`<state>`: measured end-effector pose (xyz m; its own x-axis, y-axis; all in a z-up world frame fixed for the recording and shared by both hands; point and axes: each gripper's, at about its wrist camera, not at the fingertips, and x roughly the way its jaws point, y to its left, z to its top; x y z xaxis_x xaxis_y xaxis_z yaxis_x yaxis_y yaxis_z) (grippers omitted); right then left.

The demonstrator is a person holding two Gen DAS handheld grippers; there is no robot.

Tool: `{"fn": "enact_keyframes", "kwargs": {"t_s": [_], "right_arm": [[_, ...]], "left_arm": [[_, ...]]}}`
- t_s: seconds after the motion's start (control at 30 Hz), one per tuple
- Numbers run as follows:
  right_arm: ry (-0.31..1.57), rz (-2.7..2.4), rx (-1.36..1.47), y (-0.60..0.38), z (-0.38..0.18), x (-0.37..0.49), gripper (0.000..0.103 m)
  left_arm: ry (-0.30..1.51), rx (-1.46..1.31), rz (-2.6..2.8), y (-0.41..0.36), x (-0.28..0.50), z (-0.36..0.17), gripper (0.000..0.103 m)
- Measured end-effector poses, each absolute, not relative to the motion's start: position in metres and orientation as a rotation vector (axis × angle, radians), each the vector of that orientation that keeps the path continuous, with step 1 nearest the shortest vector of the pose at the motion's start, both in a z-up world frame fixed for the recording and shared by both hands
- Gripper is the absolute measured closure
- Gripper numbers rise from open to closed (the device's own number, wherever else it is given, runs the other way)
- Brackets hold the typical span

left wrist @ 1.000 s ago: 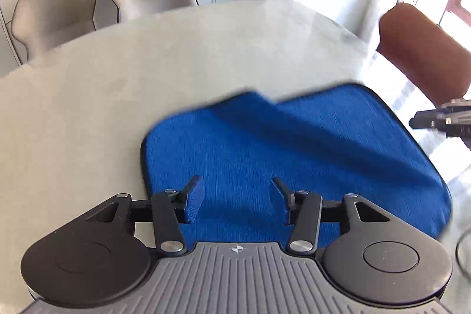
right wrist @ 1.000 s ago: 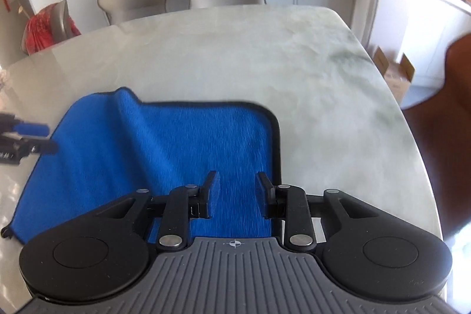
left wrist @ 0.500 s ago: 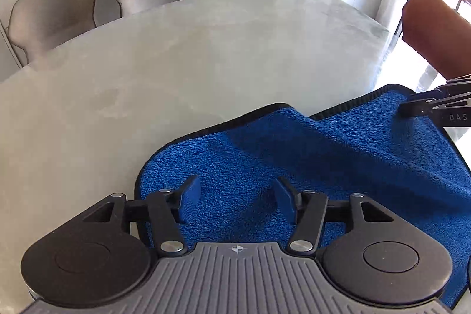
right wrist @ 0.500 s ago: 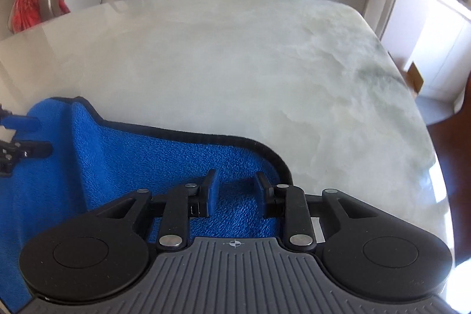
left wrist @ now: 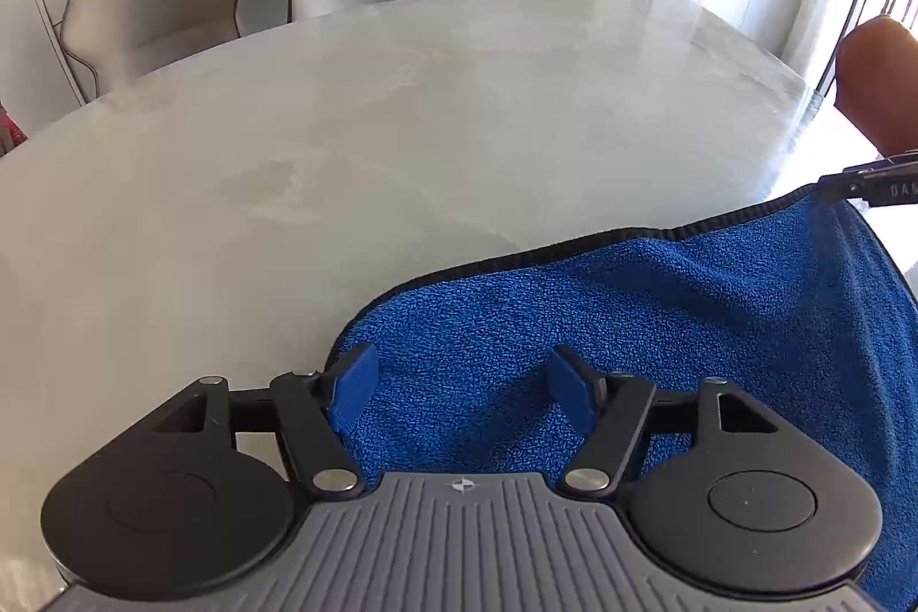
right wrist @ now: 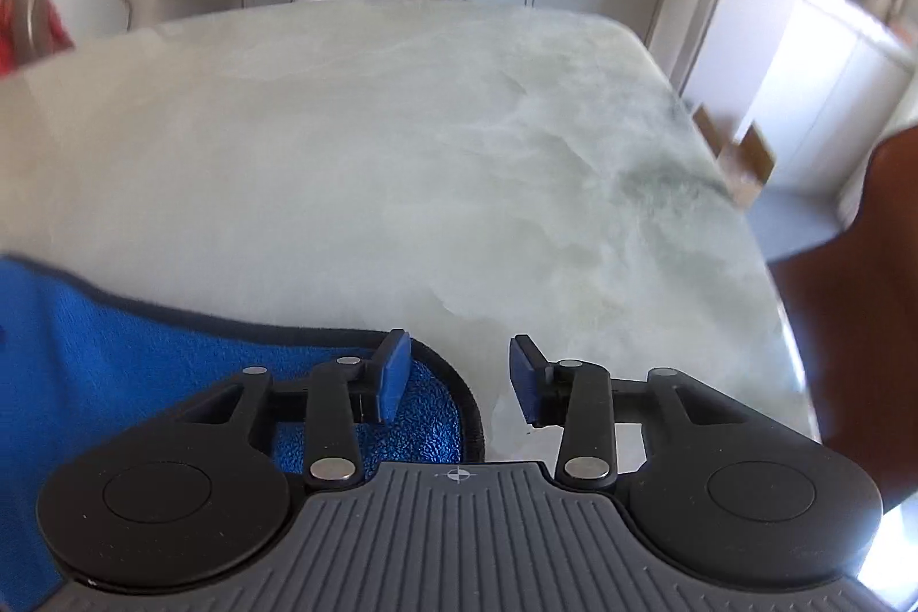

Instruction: Fold towel

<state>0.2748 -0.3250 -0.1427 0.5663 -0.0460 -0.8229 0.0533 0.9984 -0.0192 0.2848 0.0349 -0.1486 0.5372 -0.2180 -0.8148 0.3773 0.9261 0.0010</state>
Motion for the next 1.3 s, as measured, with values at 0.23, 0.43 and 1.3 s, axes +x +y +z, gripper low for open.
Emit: {"fn": "enact_keyframes", "kwargs": {"t_s": [0.23,0.43,1.3], "right_arm": [[0.931,-0.026,0.034,-0.322,-0.137,0.253,0.066],[0.938,-0.027,0.044,-0.325,-0.133,0.24,0.066],[0.999,0.28,0.101,-0.258,-0.115,0.085,0.064]], "left_arm": [[0.924,0.191,-0.369,0.039,0.286,-0.152,0.028],[0.924,0.196,-0.351,0.041,0.286,-0.151,0.028],[0.981,0.001,-0.394,0.063,0.148,-0.135,0.024]]}}
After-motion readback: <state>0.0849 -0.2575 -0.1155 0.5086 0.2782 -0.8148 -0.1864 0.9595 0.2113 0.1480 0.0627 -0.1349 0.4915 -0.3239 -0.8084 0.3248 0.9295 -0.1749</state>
